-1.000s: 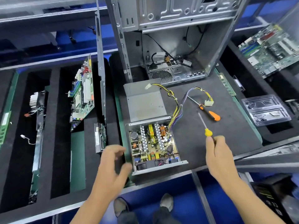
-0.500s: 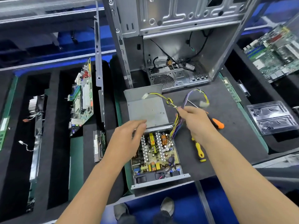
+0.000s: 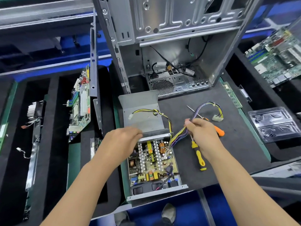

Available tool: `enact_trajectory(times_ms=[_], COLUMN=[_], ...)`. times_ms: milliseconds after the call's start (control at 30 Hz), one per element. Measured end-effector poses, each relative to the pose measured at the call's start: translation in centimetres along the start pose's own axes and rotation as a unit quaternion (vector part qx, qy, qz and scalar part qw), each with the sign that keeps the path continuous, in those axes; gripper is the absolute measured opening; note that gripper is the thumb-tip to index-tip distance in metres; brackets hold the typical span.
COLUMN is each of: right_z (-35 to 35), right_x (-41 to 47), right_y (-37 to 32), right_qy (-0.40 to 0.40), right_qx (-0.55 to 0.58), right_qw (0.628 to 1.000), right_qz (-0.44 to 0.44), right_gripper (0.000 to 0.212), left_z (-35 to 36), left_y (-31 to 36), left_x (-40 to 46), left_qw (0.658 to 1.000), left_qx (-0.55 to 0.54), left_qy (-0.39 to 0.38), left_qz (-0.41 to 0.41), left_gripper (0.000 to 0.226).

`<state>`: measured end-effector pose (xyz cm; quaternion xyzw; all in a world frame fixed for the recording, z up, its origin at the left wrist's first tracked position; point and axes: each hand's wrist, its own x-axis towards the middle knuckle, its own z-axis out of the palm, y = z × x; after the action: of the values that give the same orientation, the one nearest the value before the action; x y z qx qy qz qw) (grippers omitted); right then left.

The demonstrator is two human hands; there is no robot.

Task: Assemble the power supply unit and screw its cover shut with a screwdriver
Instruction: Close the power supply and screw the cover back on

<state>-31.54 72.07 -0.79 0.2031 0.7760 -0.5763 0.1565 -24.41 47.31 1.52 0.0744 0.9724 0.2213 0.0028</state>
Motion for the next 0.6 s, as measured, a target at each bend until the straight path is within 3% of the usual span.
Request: enact_trajectory(times_ms=[67, 133, 167, 200, 233, 300, 367, 433, 533, 600], right_z=[-0.1, 0.2, 0.8, 1.6, 2.5, 4.5, 6.2, 7.8, 10.1, 11.1], right_x=[-0.3, -0.7, -0.2, 0.7, 1.6, 3.7, 5.4, 6.3, 6.9, 7.0], right_y=[-0.4, -2.6, -3.7, -5.0, -6.3, -8.1, -8.1, -7.3, -6.4, -6.1], right_qy=[0.117, 0.208, 0.187, 0.130, 0.059, -0.084, -0.149, -0.139, -0.105, -0.078], right_qx=[-0.122, -0.190, -0.222, -0.263, -0.309, -0.387, -0.434, -0.457, -0.526, -0.551], right_qw=[0.983, 0.902, 0.860, 0.839, 0.846, 0.884, 0.874, 0.867, 0.834, 0.819], right_qz=[-0.078, -0.327, -0.419, -0.458, -0.431, -0.247, -0.158, -0.145, -0.134, -0.138], right_gripper=[0.039, 0.034, 0.027, 0.020, 0.014, 0.011, 0.020, 0.041, 0.092, 0.104], left_z=[0.0, 0.0, 0.0, 0.0, 0.0, 0.0, -0.2, -0.2, -0.1, 0.0], left_y=[-0.5, -0.7, -0.8, -1.0, -1.1, -1.3, -1.3, -1.3, -1.5, -1.5], left_x=[0.0, 0.3, 0.5, 0.5, 0.5, 0.3, 0.1, 0.2, 0.3, 0.3], left_qw=[1.000, 0.998, 0.997, 0.996, 0.995, 0.992, 0.988, 0.984, 0.980, 0.979], left_qx=[-0.018, -0.042, -0.050, -0.057, -0.066, -0.089, -0.109, -0.128, -0.139, -0.144], left_qy=[-0.002, -0.032, -0.043, -0.051, -0.057, -0.064, -0.073, -0.078, -0.086, -0.087], left_qz=[-0.010, -0.035, -0.043, -0.048, -0.053, -0.066, -0.085, -0.098, -0.110, -0.116], left_gripper=[0.013, 0.016, 0.017, 0.018, 0.019, 0.019, 0.019, 0.019, 0.020, 0.019])
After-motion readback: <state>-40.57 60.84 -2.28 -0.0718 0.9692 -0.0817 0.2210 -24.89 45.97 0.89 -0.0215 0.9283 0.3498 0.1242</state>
